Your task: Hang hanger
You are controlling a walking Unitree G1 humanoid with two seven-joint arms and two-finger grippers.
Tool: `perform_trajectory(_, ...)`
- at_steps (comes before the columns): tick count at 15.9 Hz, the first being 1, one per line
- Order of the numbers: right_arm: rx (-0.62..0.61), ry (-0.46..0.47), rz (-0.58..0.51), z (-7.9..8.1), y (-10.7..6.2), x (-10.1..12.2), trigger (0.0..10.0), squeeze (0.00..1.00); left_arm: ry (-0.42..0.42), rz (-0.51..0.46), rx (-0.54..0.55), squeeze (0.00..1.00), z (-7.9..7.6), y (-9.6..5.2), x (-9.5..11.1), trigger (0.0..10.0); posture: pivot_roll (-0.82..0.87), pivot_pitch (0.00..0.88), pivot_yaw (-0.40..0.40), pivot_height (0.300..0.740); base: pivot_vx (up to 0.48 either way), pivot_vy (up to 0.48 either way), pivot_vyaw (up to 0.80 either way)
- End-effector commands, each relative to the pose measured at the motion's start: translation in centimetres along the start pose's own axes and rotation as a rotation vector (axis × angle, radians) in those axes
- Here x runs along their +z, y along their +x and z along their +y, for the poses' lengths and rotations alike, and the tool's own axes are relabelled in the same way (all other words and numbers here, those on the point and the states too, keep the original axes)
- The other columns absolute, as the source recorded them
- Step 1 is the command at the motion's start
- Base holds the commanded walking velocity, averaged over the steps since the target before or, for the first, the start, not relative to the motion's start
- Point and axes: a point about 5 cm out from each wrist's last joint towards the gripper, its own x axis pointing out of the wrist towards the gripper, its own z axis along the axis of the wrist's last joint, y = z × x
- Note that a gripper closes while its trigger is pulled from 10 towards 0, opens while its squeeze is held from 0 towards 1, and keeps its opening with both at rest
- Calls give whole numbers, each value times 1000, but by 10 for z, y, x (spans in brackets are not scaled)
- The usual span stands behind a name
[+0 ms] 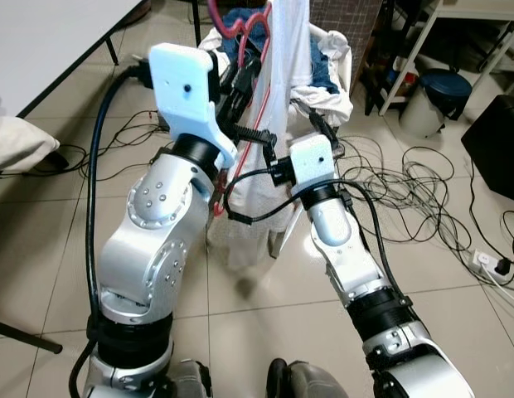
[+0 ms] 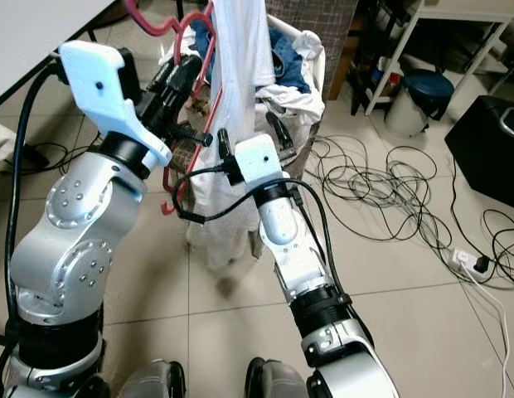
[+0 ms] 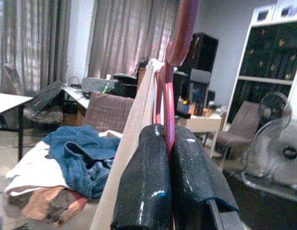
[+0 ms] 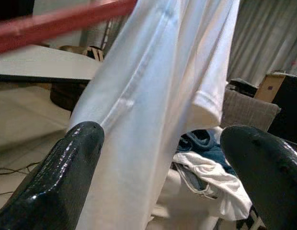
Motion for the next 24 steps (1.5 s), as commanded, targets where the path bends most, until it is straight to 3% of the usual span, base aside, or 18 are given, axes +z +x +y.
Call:
perform_trajectory(1,-35,-17,-27,-7,5,4,10000,1000,-42,-54,-55,0,-9,-3,11,10000,-13,135,-52,740,0,0,0)
perform_trajectory(3,-29,-17,-41,-8,10,7,10000,1000,-77,-55,-69,0,-11,-4,12,10000,-13,135,-52,740,0,0,0)
perform_trajectory(4,-14,-51,-68,-7,11,9,10000,863,-88,-50,-67,0,-11,-4,11,10000,-10,134,-56,740,0,0,0)
perform_trajectory(5,-4,-75,-92,-6,11,11,10000,675,-102,-41,-70,0,-12,-3,10,10000,-10,133,-56,740,0,0,0)
perform_trajectory(7,39,-117,-146,3,4,15,10000,0,-94,-33,-51,0,-9,-2,9,10000,-5,131,-54,740,0,0,0)
perform_trajectory(11,32,-123,-155,6,-5,13,10000,0,-95,-41,-36,0,-5,0,11,10000,-4,126,-46,740,0,0,0)
perform_trajectory(15,-66,-78,-111,-7,7,9,10000,0,-96,-47,-63,0,-8,0,13,10000,4,125,-37,740,0,0,0)
perform_trajectory(17,-51,-45,-119,-9,16,13,10000,0,-86,-41,-82,0,-10,-1,13,10000,7,123,-37,740,0,0,0)
perform_trajectory(24,20,-40,-144,5,14,14,10000,0,-56,-28,-85,0,-10,0,9,10000,3,110,-37,740,0,0,0)
